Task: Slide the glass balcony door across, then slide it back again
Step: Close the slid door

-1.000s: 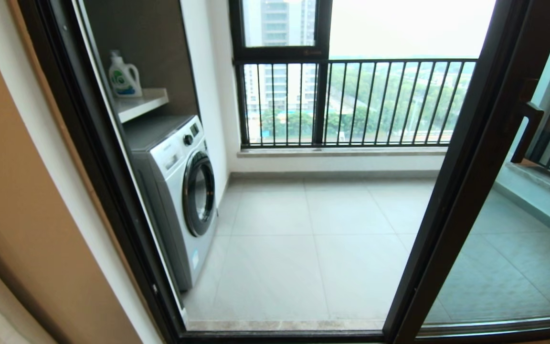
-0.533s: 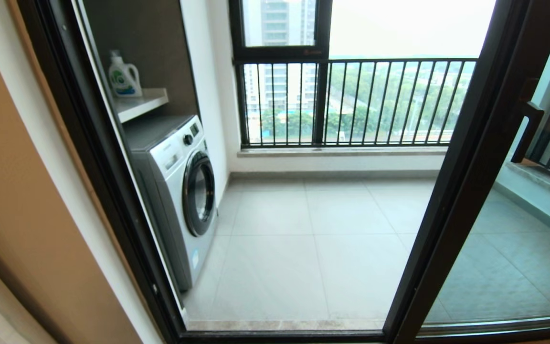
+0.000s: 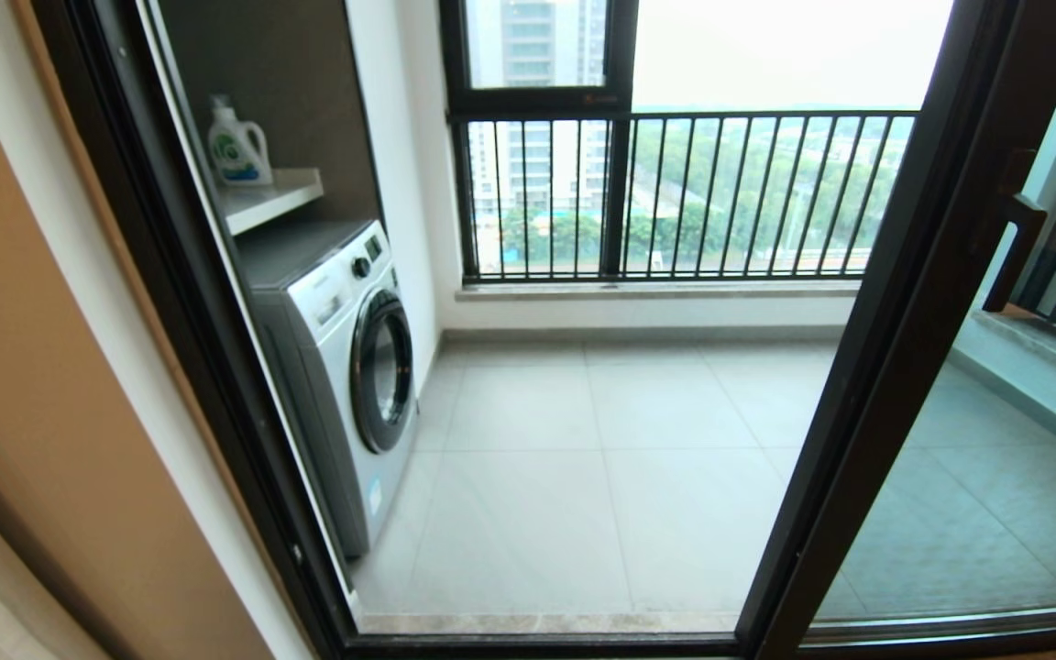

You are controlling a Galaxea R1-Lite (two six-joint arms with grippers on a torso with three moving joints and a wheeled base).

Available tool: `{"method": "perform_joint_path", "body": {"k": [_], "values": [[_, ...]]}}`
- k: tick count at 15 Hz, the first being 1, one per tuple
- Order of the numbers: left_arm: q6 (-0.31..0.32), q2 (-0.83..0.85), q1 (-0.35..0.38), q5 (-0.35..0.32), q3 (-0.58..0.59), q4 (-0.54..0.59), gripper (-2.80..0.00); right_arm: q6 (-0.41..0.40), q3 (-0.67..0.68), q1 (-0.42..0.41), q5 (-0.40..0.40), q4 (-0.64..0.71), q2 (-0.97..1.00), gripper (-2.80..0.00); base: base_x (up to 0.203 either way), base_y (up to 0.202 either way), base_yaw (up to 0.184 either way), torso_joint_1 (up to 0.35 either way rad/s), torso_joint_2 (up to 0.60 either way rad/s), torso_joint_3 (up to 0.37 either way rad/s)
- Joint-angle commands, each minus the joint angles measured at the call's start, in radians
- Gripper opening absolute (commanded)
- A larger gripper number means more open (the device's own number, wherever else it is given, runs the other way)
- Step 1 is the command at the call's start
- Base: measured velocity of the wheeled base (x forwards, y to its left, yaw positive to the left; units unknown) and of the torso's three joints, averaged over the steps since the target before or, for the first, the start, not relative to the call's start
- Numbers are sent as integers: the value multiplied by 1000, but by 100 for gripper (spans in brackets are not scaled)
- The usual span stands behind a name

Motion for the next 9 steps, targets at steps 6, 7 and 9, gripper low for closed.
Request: {"method": "perform_joint_path", "body": {"k": [6, 7, 9], "values": [[1, 1, 0, 0, 0, 0, -280, 2, -157, 59, 61, 5, 189, -280, 0, 0, 0, 0, 0, 0], [1, 1, 0, 0, 0, 0, -280, 1, -159, 70, 61, 5, 191, -280, 0, 0, 0, 0, 0, 0], [1, 1, 0, 0, 0, 0, -280, 5, -177, 92, 60, 4, 204, -280, 0, 0, 0, 0, 0, 0]]}}
